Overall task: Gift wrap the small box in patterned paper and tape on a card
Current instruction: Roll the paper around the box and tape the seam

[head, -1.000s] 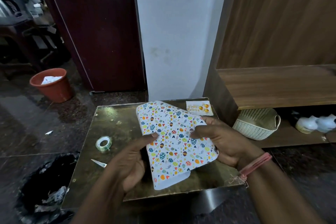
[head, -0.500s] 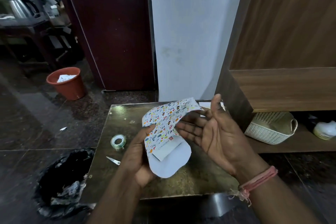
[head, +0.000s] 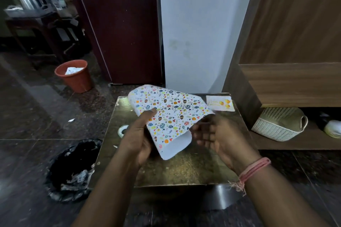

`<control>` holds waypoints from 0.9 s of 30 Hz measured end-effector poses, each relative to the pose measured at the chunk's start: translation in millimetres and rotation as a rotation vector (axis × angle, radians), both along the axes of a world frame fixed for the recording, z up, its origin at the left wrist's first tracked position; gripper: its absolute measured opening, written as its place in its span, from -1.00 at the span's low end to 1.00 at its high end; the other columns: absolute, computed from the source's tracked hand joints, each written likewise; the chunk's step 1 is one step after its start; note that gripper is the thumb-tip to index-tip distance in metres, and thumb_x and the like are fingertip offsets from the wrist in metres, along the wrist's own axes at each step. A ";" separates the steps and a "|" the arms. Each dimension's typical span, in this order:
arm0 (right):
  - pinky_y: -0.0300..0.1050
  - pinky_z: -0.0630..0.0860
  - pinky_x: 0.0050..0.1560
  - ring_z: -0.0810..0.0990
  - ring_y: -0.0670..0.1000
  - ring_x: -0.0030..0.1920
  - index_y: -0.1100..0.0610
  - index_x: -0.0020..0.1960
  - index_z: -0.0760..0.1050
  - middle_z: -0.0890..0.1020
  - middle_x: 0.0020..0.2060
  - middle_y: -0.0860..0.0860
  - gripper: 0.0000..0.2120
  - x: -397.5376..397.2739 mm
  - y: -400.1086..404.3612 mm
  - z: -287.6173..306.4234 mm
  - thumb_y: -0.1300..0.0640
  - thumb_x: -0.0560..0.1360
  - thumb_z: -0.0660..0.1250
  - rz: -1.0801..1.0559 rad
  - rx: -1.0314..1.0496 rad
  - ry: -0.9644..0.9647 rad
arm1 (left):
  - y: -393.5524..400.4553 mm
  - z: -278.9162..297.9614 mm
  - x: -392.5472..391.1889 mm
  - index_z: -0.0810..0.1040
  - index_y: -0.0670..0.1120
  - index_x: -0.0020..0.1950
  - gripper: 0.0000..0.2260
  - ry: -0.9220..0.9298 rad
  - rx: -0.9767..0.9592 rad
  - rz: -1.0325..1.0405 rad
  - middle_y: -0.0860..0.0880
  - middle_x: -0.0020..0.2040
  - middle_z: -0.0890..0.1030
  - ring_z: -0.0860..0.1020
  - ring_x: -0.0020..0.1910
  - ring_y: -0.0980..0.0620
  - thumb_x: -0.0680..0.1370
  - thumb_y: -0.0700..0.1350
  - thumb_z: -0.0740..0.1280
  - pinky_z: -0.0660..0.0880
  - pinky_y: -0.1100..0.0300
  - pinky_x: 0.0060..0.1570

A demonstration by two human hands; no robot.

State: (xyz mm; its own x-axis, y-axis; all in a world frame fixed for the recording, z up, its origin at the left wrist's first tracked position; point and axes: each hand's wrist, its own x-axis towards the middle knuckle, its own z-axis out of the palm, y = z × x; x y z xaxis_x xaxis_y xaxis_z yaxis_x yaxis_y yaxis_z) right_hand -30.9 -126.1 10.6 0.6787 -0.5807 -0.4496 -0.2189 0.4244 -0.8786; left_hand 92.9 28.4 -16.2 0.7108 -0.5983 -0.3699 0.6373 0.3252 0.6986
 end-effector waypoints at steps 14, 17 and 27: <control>-0.01 0.54 -0.08 0.60 -0.02 -0.08 -0.02 -0.01 0.53 0.63 -0.12 -0.07 -0.89 21.4 111.3 -47.0 -0.02 0.54 0.30 0.492 -1.149 0.049 | 40.7 0.5 41.6 0.52 -0.13 0.43 -0.53 0.199 -0.128 0.022 -0.14 0.19 0.68 0.71 0.04 -0.13 0.60 0.08 0.29 0.67 -0.05 -0.06; 0.03 0.54 0.00 0.57 0.08 0.05 -0.03 0.12 0.52 0.59 0.03 0.00 -0.82 27.9 124.6 -48.3 -0.03 0.55 0.26 0.561 -1.259 0.087 | 40.7 3.1 38.1 0.55 -0.14 0.40 -0.52 0.136 -0.122 -0.002 -0.16 0.14 0.70 0.73 -0.02 -0.13 0.56 0.08 0.37 0.68 -0.03 -0.11; -0.07 0.48 0.16 0.58 0.08 0.20 0.00 0.28 0.51 0.58 0.19 0.02 -0.69 19.3 113.9 -40.0 0.02 0.56 0.25 0.619 -1.202 0.338 | 37.6 6.2 30.2 0.50 -0.13 0.42 -0.59 0.021 -0.060 -0.011 -0.19 0.29 0.65 0.62 0.28 -0.24 0.59 -0.05 0.36 0.50 -0.21 0.28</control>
State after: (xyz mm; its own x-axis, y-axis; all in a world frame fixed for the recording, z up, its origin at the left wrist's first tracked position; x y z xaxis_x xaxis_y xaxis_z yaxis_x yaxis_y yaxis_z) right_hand -11.6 -12.2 -29.3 0.9242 -0.3719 -0.0870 -0.3636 -0.7868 -0.4987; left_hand 123.1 66.0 -10.0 0.6965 -0.6279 -0.3475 0.6553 0.3591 0.6646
